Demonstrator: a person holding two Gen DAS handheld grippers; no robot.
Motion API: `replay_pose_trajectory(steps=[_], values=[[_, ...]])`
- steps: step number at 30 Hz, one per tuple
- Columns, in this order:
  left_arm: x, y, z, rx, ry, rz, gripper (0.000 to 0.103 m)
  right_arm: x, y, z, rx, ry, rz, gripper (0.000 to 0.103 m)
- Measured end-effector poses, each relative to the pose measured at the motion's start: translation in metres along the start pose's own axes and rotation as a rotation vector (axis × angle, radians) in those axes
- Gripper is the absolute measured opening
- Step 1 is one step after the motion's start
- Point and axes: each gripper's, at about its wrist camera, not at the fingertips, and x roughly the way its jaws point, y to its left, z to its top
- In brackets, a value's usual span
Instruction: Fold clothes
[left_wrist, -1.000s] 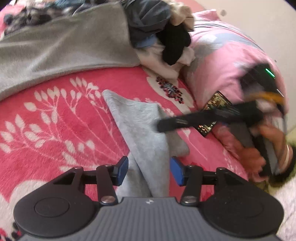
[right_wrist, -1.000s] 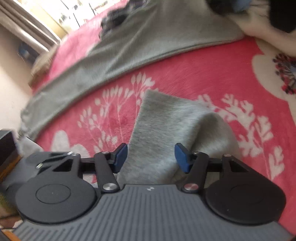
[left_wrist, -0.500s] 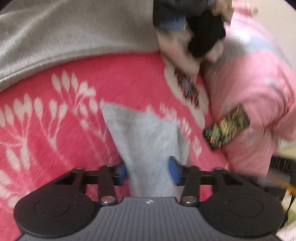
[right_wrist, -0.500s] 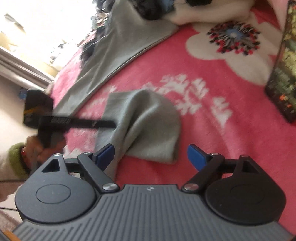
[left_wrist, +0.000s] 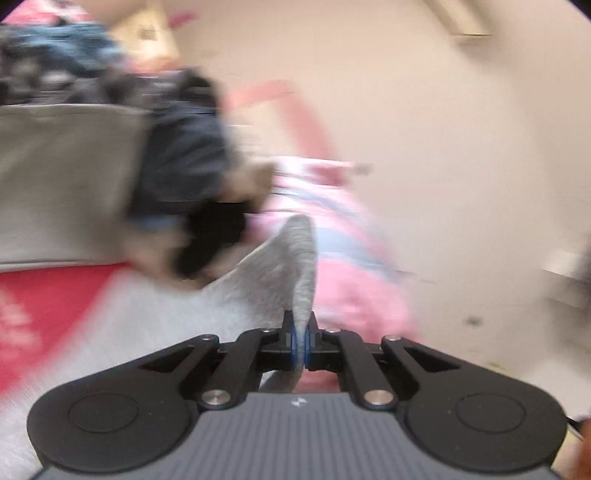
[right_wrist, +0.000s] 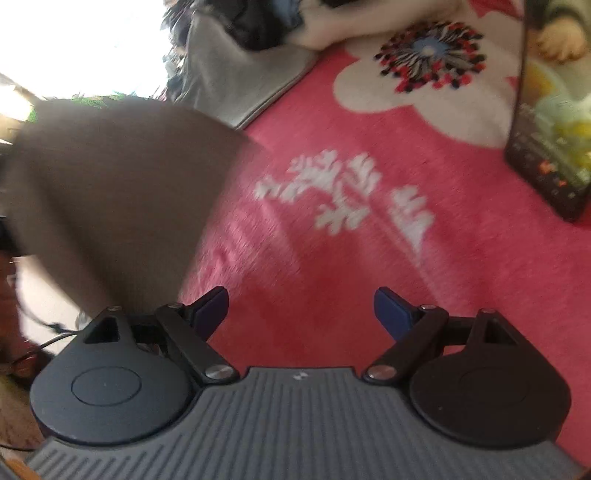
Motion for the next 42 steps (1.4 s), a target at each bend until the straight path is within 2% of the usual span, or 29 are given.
replay_pose_trajectory(steps=[1,3,5,7,10,11,13,14,16,21,26,28,32,42], values=[[0.007,-0.009,-0.002,0.022,0.008,-0.039,0.005,-0.004,-0.003,0.001,0.018,-0.017,-0.003,0.086],[0.030,-0.008,-0.020,0.060,0.078,-0.005,0.005,-0.012,-0.010,0.003,0.054,-0.054,-0.015,0.086],[0.056,0.010,-0.044,0.053,0.156,0.041,0.005,-0.023,-0.017,0.002,0.075,-0.087,-0.038,0.086],[0.085,0.036,-0.073,0.055,0.281,0.111,0.008,-0.034,-0.025,-0.002,0.094,-0.112,-0.067,0.086],[0.127,0.072,-0.122,0.085,0.490,0.254,0.015,-0.043,-0.038,-0.014,0.127,-0.105,-0.119,0.086],[0.133,0.077,-0.132,0.096,0.522,0.270,0.016,-0.046,-0.043,-0.019,0.138,-0.102,-0.136,0.086],[0.131,0.072,-0.135,0.121,0.521,0.257,0.031,-0.050,-0.050,-0.026,0.152,-0.095,-0.159,0.086],[0.130,0.070,-0.135,0.134,0.519,0.249,0.035,-0.050,-0.051,-0.028,0.154,-0.092,-0.162,0.086],[0.121,0.060,-0.123,0.161,0.469,0.237,0.047,-0.051,-0.052,-0.030,0.143,-0.082,-0.171,0.086],[0.097,0.054,-0.071,0.071,0.304,0.237,0.055,-0.043,-0.043,-0.023,0.062,-0.054,-0.191,0.086],[0.048,0.045,-0.032,0.019,0.156,0.252,0.060,-0.033,-0.034,-0.027,-0.002,-0.009,-0.210,0.086],[0.029,0.040,-0.021,0.015,0.120,0.268,0.062,-0.031,-0.031,-0.030,-0.023,0.004,-0.207,0.086],[0.001,0.032,-0.026,0.042,0.100,0.314,0.063,-0.031,-0.023,-0.039,-0.077,0.013,-0.217,0.086],[-0.050,0.034,-0.055,0.058,0.147,0.449,0.063,-0.030,-0.010,-0.046,-0.137,0.011,-0.206,0.087]])
